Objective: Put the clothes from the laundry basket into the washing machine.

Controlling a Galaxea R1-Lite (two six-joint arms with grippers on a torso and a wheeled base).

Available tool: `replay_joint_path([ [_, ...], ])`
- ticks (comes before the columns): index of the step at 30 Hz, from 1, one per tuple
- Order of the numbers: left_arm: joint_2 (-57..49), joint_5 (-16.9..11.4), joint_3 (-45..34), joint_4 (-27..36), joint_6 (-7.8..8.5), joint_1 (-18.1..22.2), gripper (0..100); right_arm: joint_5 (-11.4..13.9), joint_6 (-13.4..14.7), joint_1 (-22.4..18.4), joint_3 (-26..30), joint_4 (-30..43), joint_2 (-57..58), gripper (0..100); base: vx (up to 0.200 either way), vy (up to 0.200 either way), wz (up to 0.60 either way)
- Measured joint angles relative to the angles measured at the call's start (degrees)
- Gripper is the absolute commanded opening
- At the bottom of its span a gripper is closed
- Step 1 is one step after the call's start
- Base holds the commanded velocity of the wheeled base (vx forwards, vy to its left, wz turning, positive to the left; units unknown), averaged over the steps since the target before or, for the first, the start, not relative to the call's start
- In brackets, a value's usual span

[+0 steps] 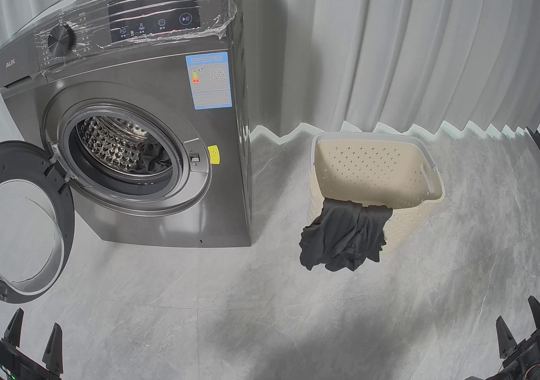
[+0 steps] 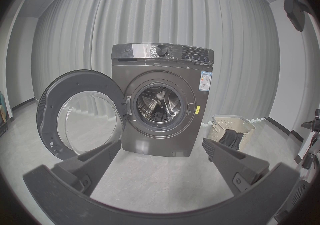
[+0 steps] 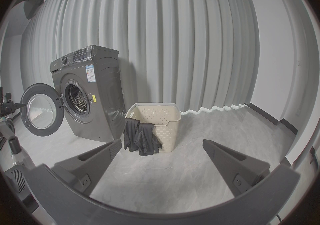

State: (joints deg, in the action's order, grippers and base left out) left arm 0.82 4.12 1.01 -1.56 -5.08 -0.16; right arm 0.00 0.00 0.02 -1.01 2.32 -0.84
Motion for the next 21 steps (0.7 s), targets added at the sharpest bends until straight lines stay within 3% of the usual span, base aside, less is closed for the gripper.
replay_joint_path([
  [7,0.0,0.0,0.0,0.1,-0.06,0.0,100,0.0,0.0,0.0,0.0,0.0,0.0,100,0.200,0.000,0.00],
  [16,0.0,0.2,0.0,0.0,-0.24,0.0,100,0.0,0.0,0.0,0.0,0.0,0.0,100,0.000,0.000,0.00],
  [21,0.1,0.2,0.0,0.0,-0.22,0.0,100,0.0,0.0,0.0,0.0,0.0,0.0,100,0.000,-0.200,0.00],
])
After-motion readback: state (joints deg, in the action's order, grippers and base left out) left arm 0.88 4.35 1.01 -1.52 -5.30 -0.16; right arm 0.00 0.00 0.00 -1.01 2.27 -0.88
